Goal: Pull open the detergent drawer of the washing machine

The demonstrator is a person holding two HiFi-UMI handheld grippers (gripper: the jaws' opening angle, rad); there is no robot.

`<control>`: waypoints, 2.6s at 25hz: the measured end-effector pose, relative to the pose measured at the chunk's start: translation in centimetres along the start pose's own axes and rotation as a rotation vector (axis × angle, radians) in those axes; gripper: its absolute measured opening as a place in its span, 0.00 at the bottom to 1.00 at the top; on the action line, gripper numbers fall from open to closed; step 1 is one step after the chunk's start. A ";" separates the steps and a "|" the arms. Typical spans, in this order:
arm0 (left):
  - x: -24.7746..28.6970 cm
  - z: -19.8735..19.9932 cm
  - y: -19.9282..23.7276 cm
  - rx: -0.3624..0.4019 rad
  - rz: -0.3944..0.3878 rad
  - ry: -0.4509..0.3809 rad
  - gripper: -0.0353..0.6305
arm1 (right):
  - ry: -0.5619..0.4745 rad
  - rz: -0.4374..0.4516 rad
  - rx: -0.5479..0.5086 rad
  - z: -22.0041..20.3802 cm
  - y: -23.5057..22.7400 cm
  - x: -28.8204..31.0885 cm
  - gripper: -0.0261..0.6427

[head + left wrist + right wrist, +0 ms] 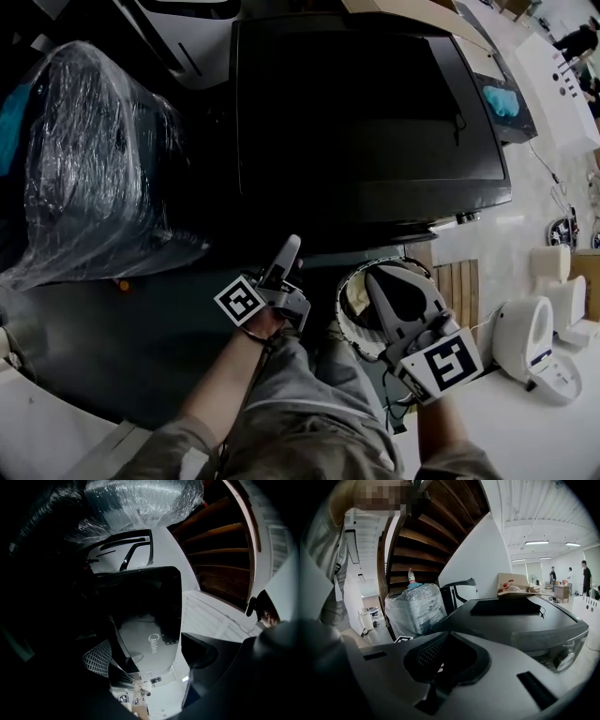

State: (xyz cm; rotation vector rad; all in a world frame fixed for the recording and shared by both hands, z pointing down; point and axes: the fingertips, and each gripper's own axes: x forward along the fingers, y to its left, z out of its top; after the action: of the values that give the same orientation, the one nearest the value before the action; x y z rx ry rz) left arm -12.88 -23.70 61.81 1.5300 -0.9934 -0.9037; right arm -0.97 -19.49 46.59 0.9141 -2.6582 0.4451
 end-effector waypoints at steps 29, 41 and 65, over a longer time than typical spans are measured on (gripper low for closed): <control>0.4 0.5 -0.8 -0.025 -0.028 -0.118 0.73 | 0.042 0.018 0.035 -2.8 -0.5 -0.7 0.09; -4.1 -2.9 -1.5 -0.025 -0.013 -0.096 0.73 | 0.052 0.007 0.042 -3.2 0.9 -3.2 0.09; -9.9 -7.3 -2.5 -0.037 0.015 -0.110 0.73 | 0.094 -0.019 0.047 -5.3 3.4 -8.2 0.09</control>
State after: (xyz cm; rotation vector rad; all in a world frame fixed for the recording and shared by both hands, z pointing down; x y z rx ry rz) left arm -9.49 -11.62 61.01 1.4523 -1.0601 -0.9992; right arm 3.95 -10.48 47.69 0.9077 -2.5621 0.5354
